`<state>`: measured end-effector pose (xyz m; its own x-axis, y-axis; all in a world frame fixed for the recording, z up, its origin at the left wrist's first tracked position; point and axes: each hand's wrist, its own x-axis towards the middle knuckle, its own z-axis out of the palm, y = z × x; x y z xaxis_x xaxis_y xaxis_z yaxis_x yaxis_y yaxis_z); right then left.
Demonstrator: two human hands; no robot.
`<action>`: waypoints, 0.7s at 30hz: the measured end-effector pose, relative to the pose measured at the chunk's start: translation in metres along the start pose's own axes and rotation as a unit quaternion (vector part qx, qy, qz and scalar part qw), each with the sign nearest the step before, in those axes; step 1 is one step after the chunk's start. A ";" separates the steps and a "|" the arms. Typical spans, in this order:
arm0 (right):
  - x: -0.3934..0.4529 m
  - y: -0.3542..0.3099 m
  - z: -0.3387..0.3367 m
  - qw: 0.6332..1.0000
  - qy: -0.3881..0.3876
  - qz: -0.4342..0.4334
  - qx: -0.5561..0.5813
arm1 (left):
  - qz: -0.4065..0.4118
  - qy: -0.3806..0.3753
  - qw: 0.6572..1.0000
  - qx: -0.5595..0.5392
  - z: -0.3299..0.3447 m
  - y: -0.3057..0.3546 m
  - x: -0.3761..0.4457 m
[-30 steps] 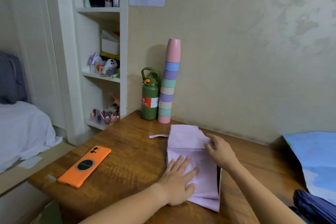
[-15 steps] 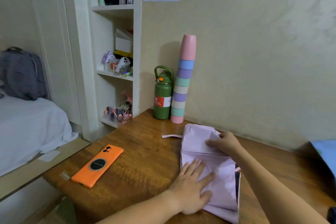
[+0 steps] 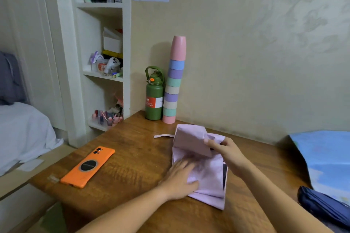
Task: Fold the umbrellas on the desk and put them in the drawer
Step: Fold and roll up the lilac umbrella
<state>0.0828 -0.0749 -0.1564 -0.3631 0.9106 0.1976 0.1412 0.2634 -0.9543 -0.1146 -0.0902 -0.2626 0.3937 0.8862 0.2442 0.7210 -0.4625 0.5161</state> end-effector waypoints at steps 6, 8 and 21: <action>-0.058 0.012 -0.002 0.993 0.002 0.026 -0.116 | -0.219 0.201 0.824 -0.482 -0.016 -0.011 -0.001; -0.070 0.022 -0.003 0.992 -0.004 0.041 -0.118 | -0.237 0.179 0.831 -0.471 -0.021 -0.009 -0.002; -0.086 0.043 -0.003 0.980 0.070 0.134 -0.129 | -0.310 0.168 0.933 -0.073 -0.035 0.016 0.004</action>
<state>0.1232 -0.1412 -0.2141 -0.1548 0.9879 -0.0058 0.4496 0.0652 -0.8908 -0.1217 -0.0926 -0.2245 -0.2914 0.9521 0.0922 0.6554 0.1285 0.7443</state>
